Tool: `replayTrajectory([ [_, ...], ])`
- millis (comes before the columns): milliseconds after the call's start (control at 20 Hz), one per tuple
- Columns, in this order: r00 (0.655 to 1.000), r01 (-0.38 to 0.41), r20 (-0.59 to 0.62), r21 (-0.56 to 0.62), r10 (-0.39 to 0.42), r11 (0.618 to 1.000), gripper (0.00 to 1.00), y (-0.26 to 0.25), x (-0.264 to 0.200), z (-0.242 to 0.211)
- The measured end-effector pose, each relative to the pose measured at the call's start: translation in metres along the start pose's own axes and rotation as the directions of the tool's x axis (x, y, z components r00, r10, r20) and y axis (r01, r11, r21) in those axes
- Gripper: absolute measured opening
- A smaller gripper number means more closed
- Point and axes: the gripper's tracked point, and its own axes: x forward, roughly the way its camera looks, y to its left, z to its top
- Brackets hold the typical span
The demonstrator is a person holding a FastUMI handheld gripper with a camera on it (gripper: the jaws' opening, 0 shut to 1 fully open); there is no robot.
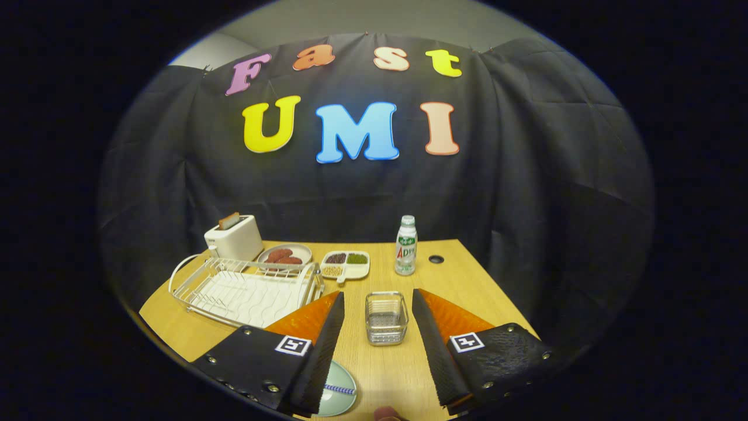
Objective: Take the plate from the dish rack, then take the spoon from the basket and place it into the plate.
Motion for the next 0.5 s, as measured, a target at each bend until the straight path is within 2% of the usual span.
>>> replayTrajectory([
  [300, 0.976, -0.031, 0.217, -0.001, 0.03, 1.0, 0.72, -0.019, -0.011, 0.106],
  [350, 0.968, -0.045, 0.247, -0.002, 0.044, 0.999, 0.75, -0.018, -0.015, 0.117],
  [400, 0.96, -0.046, 0.276, -0.001, 0.044, 0.999, 0.99, -0.016, -0.002, 0.13],
  [500, 0.949, -0.063, 0.311, -0.004, 0.061, 0.998, 0.97, -0.015, -0.01, 0.144],
])
